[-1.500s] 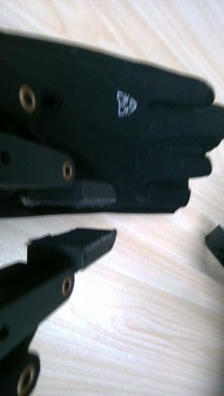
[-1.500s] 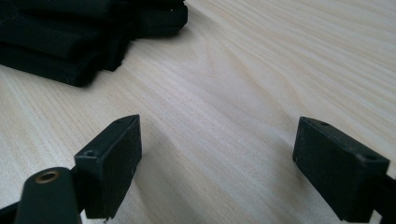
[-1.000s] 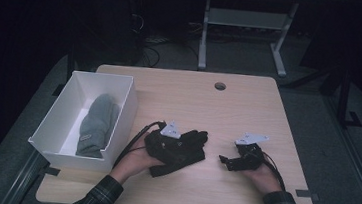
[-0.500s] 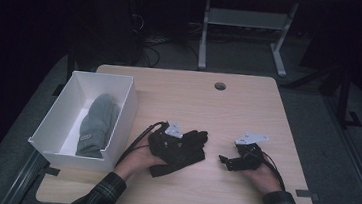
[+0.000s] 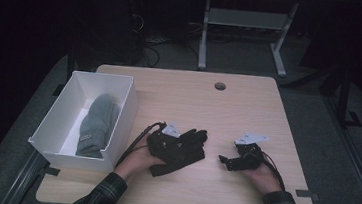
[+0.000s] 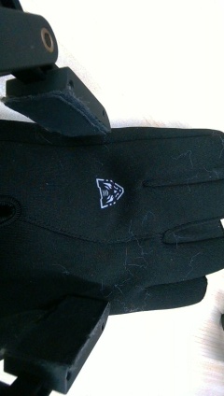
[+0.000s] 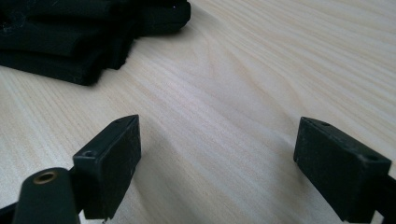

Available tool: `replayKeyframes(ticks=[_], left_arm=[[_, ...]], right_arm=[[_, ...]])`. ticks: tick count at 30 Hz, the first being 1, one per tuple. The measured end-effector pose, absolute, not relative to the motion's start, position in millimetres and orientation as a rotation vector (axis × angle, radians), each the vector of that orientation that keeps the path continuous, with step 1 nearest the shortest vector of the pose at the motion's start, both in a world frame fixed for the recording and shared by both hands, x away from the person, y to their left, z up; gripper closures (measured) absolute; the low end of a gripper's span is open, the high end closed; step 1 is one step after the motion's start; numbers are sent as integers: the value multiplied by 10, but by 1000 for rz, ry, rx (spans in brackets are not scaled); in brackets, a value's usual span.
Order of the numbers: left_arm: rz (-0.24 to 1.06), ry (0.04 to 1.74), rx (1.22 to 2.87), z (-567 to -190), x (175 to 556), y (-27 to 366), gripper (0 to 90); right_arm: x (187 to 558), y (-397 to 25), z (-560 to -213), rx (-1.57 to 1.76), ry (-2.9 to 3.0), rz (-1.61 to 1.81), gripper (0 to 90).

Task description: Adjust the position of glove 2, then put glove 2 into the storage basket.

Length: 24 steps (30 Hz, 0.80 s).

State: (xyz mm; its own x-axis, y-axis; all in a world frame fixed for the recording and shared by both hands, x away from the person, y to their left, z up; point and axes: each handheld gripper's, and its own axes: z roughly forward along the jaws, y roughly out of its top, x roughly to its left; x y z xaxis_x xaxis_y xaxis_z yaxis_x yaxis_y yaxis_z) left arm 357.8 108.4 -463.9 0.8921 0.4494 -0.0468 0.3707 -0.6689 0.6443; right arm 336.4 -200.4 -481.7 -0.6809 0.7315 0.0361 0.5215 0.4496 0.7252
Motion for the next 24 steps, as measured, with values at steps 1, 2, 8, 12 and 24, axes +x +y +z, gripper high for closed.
replayKeyframes(ticks=[1, 2, 8, 12, 24], left_arm=[[152, 589, 2376, -4638, 3574, 1081, 129], [156, 592, 2380, -4636, 3564, 1075, 135], [111, 537, 2365, -4613, 3496, 1086, 368], [63, 519, 2365, -4580, 3463, 1065, 619], [12, 638, 2357, -4309, 3457, 1019, 666]], right_arm=[[3364, -2004, -4817, 1077, 2422, 1063, 147], [3364, -2004, -4817, 1077, 2422, 1063, 147], [3363, -2000, -4818, 1078, 2422, 1063, 147], [3363, -1999, -4818, 1079, 2421, 1062, 147], [3364, -1999, -4817, 1080, 2421, 1063, 147]])
